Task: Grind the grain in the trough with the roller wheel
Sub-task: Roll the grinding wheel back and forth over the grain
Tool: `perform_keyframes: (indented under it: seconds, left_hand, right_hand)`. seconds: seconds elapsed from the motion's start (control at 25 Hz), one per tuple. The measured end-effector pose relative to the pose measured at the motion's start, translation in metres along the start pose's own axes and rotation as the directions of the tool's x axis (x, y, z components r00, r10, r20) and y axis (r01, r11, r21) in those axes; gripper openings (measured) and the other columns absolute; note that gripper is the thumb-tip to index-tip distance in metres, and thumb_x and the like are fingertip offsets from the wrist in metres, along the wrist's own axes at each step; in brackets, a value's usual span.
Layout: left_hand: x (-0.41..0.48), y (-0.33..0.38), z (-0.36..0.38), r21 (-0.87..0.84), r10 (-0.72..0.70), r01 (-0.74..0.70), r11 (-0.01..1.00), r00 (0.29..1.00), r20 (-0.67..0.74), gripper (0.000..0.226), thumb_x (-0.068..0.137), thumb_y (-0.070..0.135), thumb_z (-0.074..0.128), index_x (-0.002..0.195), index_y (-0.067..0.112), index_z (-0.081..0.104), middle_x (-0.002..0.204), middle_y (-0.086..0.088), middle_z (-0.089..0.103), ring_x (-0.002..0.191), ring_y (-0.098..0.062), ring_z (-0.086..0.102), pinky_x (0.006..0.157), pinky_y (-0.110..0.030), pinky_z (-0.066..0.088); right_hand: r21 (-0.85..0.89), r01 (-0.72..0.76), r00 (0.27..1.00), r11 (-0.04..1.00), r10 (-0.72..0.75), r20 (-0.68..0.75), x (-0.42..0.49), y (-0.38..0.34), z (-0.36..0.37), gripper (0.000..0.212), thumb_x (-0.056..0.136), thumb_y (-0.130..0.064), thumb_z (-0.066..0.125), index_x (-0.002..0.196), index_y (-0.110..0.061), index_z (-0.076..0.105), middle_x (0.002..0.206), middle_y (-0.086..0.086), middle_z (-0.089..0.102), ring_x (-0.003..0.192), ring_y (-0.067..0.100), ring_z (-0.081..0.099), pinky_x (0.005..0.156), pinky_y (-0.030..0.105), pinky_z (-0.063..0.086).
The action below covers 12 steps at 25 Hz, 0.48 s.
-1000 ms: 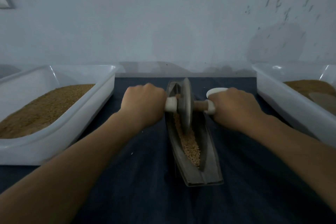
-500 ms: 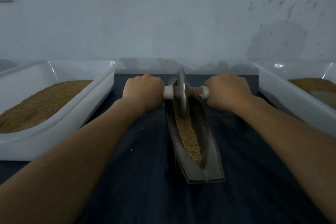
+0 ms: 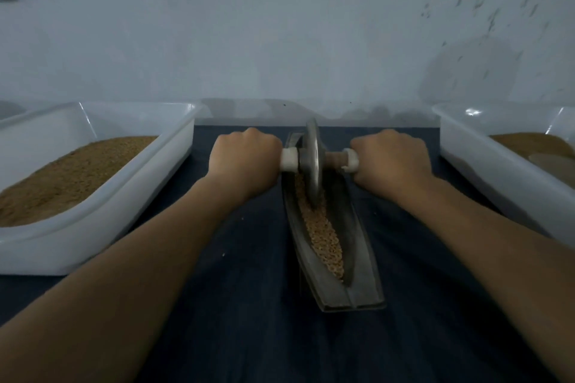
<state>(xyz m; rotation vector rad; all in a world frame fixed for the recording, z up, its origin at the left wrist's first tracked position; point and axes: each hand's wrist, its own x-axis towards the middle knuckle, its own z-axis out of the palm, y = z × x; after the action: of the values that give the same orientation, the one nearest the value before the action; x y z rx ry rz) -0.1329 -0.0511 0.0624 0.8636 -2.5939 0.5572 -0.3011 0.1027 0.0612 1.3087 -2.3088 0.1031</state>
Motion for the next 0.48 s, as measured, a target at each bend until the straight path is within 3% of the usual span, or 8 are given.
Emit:
perform_keyframes:
  seconds: [0.08,0.16,0.24,0.32,0.36,0.4,0.48]
  left_hand:
    - [0.013,-0.002,-0.006,-0.025,0.003,-0.002,1.0,0.998,0.057,0.015,0.086,0.031,0.061,0.098,0.024,0.066,0.086,-0.002,0.058,0.081,-0.029,0.062,0.064,-0.036,0.04]
    - [-0.005,-0.002,-0.008,-0.029,0.036,-0.035,0.999,0.998,0.046,0.01,0.085,0.033,0.063,0.092,0.026,0.063,0.08,0.001,0.055,0.07,-0.025,0.057,0.06,-0.035,0.038]
    - [-0.043,-0.001,-0.007,-0.012,0.077,-0.078,0.997,0.995,-0.065,0.024,0.078,0.038,0.07,0.073,0.032,0.047,0.063,0.009,0.035,0.049,-0.013,0.033,0.049,-0.028,0.028]
    - [-0.067,-0.005,-0.015,0.004,0.129,-0.13,0.992,0.982,-0.141,0.051,0.062,0.043,0.079,0.065,0.036,0.029,0.056,0.014,0.016,0.045,-0.005,0.009,0.045,-0.02,0.01]
    - [-0.065,-0.005,-0.017,0.018,0.145,-0.144,0.989,0.972,-0.185,0.055,0.057,0.044,0.081,0.064,0.036,0.027,0.056,0.015,0.012,0.046,-0.003,0.005,0.046,-0.018,0.006]
    - [-0.06,-0.003,-0.014,0.018,0.131,-0.129,0.991,0.977,-0.171,0.049,0.061,0.044,0.079,0.064,0.034,0.031,0.056,0.014,0.014,0.045,-0.004,0.007,0.046,-0.019,0.006]
    - [-0.044,0.001,0.0,-0.007,0.031,-0.031,0.999,0.997,-0.069,0.02,0.079,0.037,0.068,0.073,0.029,0.05,0.06,0.009,0.029,0.046,-0.01,0.021,0.045,-0.026,0.018]
  right_hand:
    - [0.026,-0.006,0.999,1.0,0.004,0.053,0.011,-0.001,-0.002,0.021,0.089,-0.039,0.064,0.076,-0.03,0.05,0.085,-0.002,0.061,0.072,0.022,0.051,0.062,0.032,0.037]
    - [0.023,0.017,0.998,1.0,-0.018,0.053,-0.003,0.005,-0.005,0.025,0.085,-0.038,0.065,0.07,-0.029,0.046,0.076,-0.007,0.057,0.063,0.017,0.05,0.055,0.029,0.035]
    - [-0.076,0.129,0.984,0.989,-0.137,-0.117,-0.037,0.01,-0.009,0.029,0.072,-0.038,0.069,0.061,-0.03,0.043,0.059,-0.013,0.036,0.048,0.005,0.03,0.045,0.02,0.019]
    - [-0.149,0.211,0.932,0.966,-0.245,-0.268,-0.057,0.015,-0.019,0.03,0.058,-0.044,0.069,0.053,-0.033,0.042,0.057,-0.017,0.013,0.049,-0.004,0.008,0.046,0.013,0.007]
    - [-0.171,0.226,0.928,0.959,-0.265,-0.26,-0.057,0.016,-0.022,0.029,0.054,-0.045,0.069,0.051,-0.034,0.042,0.057,-0.018,0.009,0.049,-0.004,0.004,0.047,0.012,0.005]
    - [-0.184,0.215,0.942,0.959,-0.253,-0.221,-0.053,0.014,-0.022,0.029,0.054,-0.044,0.069,0.051,-0.034,0.041,0.055,-0.017,0.011,0.046,-0.004,0.008,0.046,0.012,0.007]
    - [-0.124,0.132,0.987,0.983,-0.142,-0.072,-0.032,0.007,-0.014,0.027,0.068,-0.038,0.068,0.059,-0.032,0.043,0.056,-0.014,0.034,0.045,0.007,0.034,0.044,0.02,0.021]
